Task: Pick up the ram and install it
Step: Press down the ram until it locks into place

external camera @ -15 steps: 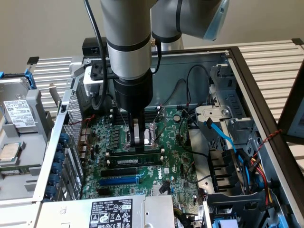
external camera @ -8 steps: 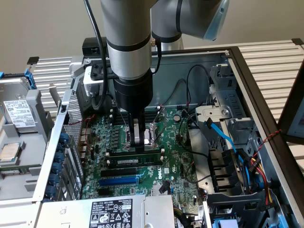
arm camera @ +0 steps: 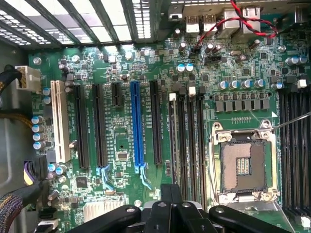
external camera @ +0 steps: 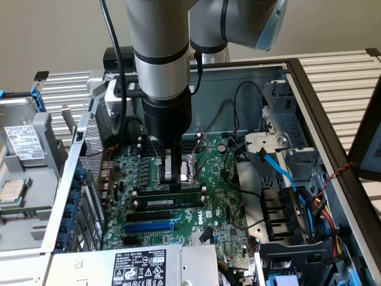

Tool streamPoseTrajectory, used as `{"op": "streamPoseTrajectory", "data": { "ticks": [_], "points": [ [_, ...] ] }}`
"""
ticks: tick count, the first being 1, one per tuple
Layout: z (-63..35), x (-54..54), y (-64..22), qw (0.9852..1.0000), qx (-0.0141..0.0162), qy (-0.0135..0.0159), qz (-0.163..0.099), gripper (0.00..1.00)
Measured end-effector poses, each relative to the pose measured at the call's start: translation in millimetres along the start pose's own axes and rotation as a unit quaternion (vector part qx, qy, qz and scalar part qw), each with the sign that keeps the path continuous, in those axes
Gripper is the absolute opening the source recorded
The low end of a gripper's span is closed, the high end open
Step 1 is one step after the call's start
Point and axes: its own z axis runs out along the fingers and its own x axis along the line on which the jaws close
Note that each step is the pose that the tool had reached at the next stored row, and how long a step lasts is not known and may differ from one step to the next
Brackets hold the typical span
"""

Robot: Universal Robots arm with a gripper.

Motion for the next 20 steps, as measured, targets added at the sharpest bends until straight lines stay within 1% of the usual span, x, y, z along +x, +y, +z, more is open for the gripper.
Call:
{"op": "streamPoseTrajectory", "data": {
  "ticks": [3, 5, 7, 10, 14, 17, 20],
  "points": [
    [0.0, 0.0, 0.0, 0.9997, 0.0004, 0.0007, 0.024, 0.11],
    [0.0, 0.0, 0.0, 0.9992, 0.0007, 0.0011, 0.04, 0.11],
    [0.0, 0.0, 0.0, 0.9984, 0.001, 0.0016, 0.057, 0.11],
    [0.0, 0.0, 0.0, 0.9966, 0.0014, 0.0024, 0.083, 0.11],
    [0.0, 0.0, 0.0, 0.9932, 0.002, 0.0033, 0.116, 0.11],
    [0.0, 0.0, 0.0, 0.9899, 0.0024, 0.004, 0.142, 0.11],
    [0.1, 0.0, 0.0, 0.9862, 0.0027, 0.0045, 0.166, 0.11]
  ]
}}
